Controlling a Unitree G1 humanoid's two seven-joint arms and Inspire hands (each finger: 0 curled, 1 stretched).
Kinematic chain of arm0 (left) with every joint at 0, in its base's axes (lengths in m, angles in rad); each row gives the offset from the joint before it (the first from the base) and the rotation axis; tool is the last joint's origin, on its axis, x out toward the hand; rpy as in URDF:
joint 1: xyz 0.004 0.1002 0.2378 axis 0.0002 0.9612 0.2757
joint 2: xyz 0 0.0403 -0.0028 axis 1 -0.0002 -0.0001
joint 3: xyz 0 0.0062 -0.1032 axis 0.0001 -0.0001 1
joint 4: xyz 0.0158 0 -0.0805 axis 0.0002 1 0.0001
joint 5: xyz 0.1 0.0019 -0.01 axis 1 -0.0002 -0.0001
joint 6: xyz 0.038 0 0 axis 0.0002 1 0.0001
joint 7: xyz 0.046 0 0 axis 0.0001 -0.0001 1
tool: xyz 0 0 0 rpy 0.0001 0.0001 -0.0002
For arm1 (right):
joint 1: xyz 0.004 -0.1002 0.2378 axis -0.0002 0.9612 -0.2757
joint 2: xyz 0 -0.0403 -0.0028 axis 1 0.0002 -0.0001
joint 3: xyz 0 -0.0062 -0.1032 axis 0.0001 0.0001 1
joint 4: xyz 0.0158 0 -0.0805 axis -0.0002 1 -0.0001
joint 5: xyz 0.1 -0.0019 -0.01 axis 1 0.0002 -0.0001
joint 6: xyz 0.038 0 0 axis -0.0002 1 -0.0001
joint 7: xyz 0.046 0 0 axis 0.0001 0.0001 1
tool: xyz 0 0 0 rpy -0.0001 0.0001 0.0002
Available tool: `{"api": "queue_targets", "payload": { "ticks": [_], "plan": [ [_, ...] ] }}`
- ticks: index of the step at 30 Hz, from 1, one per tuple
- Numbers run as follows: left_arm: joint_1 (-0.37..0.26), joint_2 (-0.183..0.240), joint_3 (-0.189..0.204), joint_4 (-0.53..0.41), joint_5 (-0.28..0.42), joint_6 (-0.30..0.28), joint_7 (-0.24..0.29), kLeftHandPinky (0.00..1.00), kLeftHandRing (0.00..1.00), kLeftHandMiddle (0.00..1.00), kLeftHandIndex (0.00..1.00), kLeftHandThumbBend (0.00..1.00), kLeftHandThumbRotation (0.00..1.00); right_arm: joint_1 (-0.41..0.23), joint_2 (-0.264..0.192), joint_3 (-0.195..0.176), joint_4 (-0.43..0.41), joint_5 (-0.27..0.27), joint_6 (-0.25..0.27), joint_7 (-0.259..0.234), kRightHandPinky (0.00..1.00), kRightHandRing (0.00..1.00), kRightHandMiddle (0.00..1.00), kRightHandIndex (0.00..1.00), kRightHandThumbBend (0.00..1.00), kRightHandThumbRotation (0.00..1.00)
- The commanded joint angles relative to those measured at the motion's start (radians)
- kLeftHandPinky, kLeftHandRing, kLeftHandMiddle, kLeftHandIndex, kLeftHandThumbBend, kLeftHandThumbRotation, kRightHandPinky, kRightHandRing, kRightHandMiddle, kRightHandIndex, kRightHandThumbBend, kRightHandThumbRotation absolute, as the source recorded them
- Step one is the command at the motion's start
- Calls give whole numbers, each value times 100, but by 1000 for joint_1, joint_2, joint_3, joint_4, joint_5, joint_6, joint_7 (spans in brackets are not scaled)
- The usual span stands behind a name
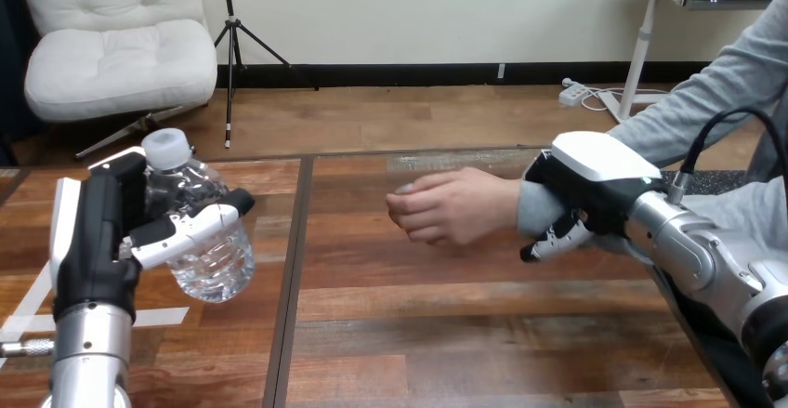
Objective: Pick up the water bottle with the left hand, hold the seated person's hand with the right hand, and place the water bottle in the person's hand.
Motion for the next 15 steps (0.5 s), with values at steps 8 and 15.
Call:
{"api": "queue_targets", "payload": {
  "ticks": [8,15],
  "plan": [
    [-110,-6,-17,-25,-19,-27,-7,30,36,40,42,65,0,-77,-11,-50,-75,43,-19,8,19,24,30,32,69,0],
    [-122,-15,-28,-29,-18,-14,-7,31,36,40,41,66,0,-80,-3,-47,-74,51,-31,2,18,23,29,30,70,0]
  ]
}}
